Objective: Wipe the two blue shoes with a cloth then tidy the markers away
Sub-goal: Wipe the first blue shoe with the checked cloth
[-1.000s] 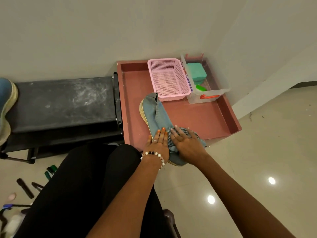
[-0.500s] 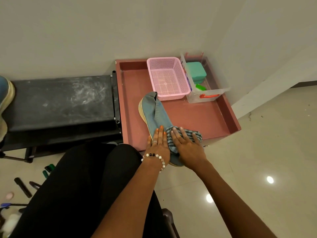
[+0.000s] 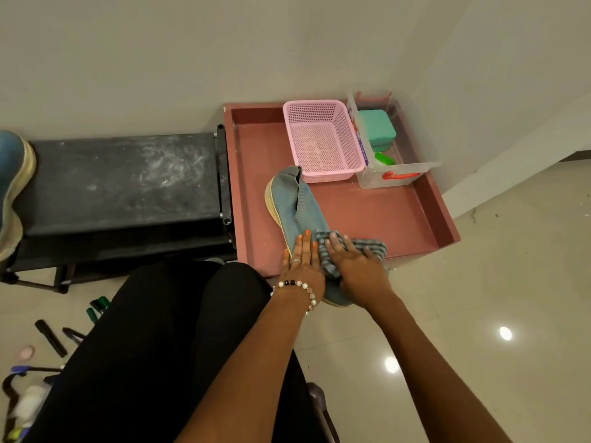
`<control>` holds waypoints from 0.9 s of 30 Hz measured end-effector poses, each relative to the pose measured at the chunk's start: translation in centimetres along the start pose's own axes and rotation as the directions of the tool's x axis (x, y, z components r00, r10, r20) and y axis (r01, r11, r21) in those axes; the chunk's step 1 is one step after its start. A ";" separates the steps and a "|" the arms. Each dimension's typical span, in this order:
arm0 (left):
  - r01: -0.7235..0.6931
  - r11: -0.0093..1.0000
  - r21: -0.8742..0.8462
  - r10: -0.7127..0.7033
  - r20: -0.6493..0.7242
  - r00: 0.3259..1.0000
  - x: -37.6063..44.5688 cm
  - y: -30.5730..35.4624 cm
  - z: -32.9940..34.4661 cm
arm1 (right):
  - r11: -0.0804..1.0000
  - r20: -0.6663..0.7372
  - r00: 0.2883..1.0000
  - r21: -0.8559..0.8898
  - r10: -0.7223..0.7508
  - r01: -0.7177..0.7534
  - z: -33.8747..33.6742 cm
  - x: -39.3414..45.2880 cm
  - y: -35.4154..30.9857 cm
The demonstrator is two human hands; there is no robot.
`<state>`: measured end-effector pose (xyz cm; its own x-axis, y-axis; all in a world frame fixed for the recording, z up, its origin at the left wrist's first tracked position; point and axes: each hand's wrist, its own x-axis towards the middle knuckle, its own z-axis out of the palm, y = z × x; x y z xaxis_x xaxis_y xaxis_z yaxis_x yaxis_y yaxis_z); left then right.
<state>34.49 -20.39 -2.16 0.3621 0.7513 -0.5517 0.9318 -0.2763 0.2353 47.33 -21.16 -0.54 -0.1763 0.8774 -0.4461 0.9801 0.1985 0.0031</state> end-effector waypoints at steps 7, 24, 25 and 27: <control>0.003 0.999 0.046 -0.003 0.004 1.000 0.0 0.0 0.0 | 0.999 0.047 0.999 0.025 -0.026 0.025 0.1 -0.3 0.0; 0.051 0.999 -0.007 -0.051 0.049 0.998 0.8 0.8 0.3 | 0.996 -0.054 0.995 -0.032 -0.089 0.087 -1.7 4.1 -0.4; 0.058 0.998 -0.028 -0.057 0.046 0.997 0.9 0.7 0.5 | 0.996 -0.054 0.994 -0.008 -0.093 0.092 -1.5 3.7 -0.4; 0.062 0.997 -0.053 -0.060 0.040 0.997 1.2 0.6 0.5 | 0.993 -0.062 0.991 -0.004 -0.116 0.116 -1.0 2.3 0.2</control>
<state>35.51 -19.98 -3.04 0.3060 0.7418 -0.5968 0.9500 -0.1971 0.2422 47.08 -18.71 -0.67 -0.2939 0.8738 -0.3875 0.9528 0.3004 -0.0452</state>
